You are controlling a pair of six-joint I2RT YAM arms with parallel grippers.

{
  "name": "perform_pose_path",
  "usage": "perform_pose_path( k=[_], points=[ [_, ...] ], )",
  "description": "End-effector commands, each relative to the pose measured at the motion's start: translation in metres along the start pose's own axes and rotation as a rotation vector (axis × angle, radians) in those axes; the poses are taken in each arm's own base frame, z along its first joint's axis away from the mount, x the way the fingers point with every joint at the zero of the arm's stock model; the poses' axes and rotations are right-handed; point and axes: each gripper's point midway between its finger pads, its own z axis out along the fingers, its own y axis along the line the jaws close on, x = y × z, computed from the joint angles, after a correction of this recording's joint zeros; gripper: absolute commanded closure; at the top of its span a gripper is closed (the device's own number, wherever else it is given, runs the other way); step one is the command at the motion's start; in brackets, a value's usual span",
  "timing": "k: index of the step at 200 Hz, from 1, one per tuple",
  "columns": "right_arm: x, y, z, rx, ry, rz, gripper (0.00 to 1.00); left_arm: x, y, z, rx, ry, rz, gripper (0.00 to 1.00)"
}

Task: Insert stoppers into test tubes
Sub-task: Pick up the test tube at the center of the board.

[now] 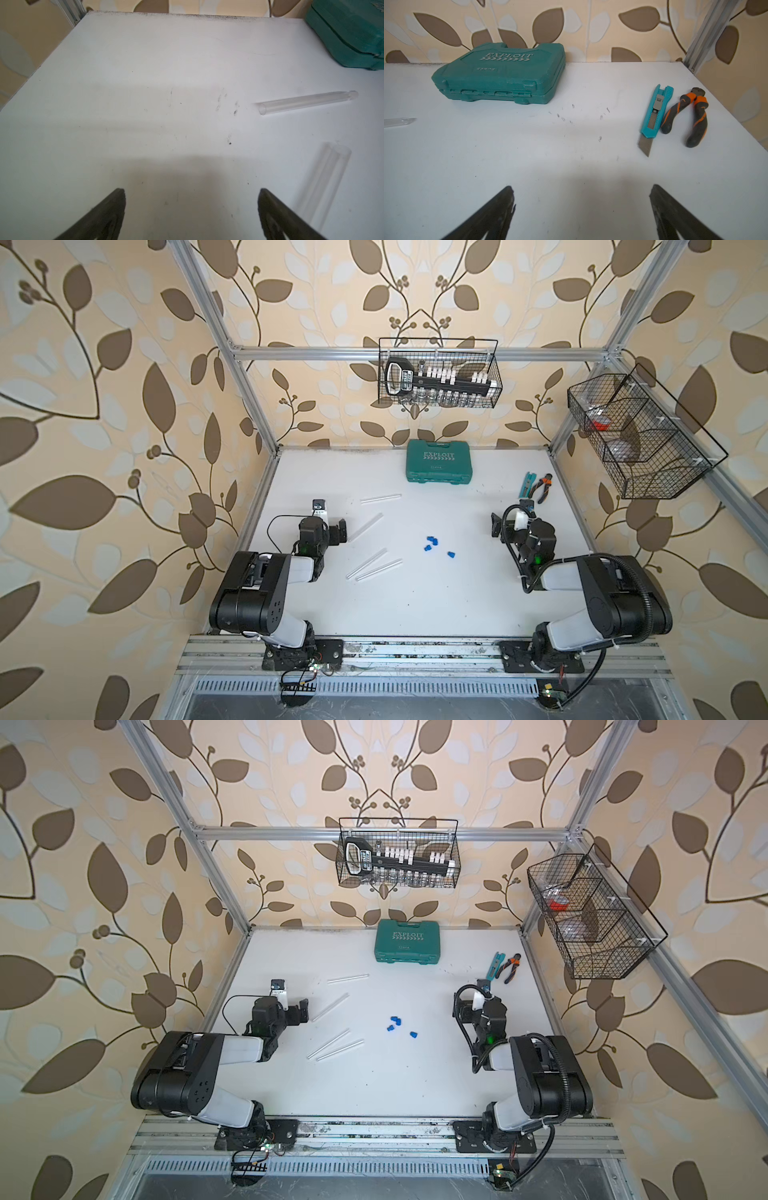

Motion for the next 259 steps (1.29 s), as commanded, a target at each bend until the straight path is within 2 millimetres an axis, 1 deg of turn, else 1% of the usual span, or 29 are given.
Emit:
perform_pose_path(
  k=[1, 151, 168, 170, 172, 175, 186, 193, 208, 212, 223, 232, 237, 243, 249, 259],
  points=[
    [-0.011, 0.002, 0.001, -0.013, -0.031, -0.011, 0.00, -0.018, -0.002, 0.001, 0.014, -0.043, 0.012, 0.01],
    [-0.012, 0.000, -0.001, -0.019, -0.039, 0.000, 0.00, -0.019, 0.000, 0.001, 0.027, -0.040, -0.007, 0.01],
    [-0.027, -0.007, -0.006, 0.019, -0.061, 0.008, 0.00, -0.028, 0.002, -0.004, 0.019, -0.056, -0.008, 0.01],
    [-0.030, -0.007, -0.007, 0.024, -0.062, 0.011, 0.00, -0.026, 0.002, -0.004, 0.017, -0.041, -0.007, 0.01],
    [-0.033, -0.008, -0.009, 0.029, -0.063, 0.014, 0.00, -0.034, 0.002, -0.008, 0.017, -0.059, -0.008, 0.01],
    [-0.036, -0.009, -0.010, 0.035, -0.061, 0.020, 0.00, -0.039, 0.002, -0.010, 0.011, -0.058, -0.011, 0.01],
    [-0.053, -0.014, -0.017, 0.068, -0.073, 0.035, 0.00, -0.050, 0.004, -0.018, -0.002, -0.036, -0.010, 0.01],
    [-0.060, -0.016, -0.021, 0.080, -0.081, 0.055, 0.00, -0.056, 0.002, -0.023, 0.002, -0.026, 0.002, 0.01],
    [-0.081, -0.013, -0.030, 0.061, -0.122, 0.099, 0.00, -0.071, -0.001, -0.035, 0.022, -0.025, 0.013, 0.01],
    [-0.086, -0.012, -0.032, 0.056, -0.132, 0.129, 0.00, -0.074, -0.004, -0.038, 0.037, -0.021, 0.014, 0.01],
    [-0.098, -0.021, -0.034, 0.098, -0.141, 0.250, 0.00, -0.083, -0.015, -0.048, 0.095, -0.014, 0.016, 0.02],
    [-0.101, -0.031, -0.034, 0.161, -0.115, 0.387, 0.00, -0.088, -0.023, -0.054, 0.144, -0.005, 0.022, 0.03],
    [-0.097, -0.034, -0.033, 0.187, -0.059, 0.421, 0.00, -0.089, -0.029, -0.057, 0.178, 0.009, 0.031, 0.05],
    [-0.098, -0.031, -0.030, 0.173, -0.019, 0.412, 0.00, -0.089, -0.037, -0.061, 0.225, 0.028, 0.052, 0.06],
    [-0.101, -0.022, -0.027, 0.124, 0.016, 0.389, 0.00, -0.088, -0.045, -0.065, 0.268, 0.054, 0.076, 0.08],
    [-0.100, -0.013, -0.023, 0.082, 0.074, 0.401, 0.00, -0.085, -0.056, -0.072, 0.341, 0.097, 0.111, 0.11]
  ],
)
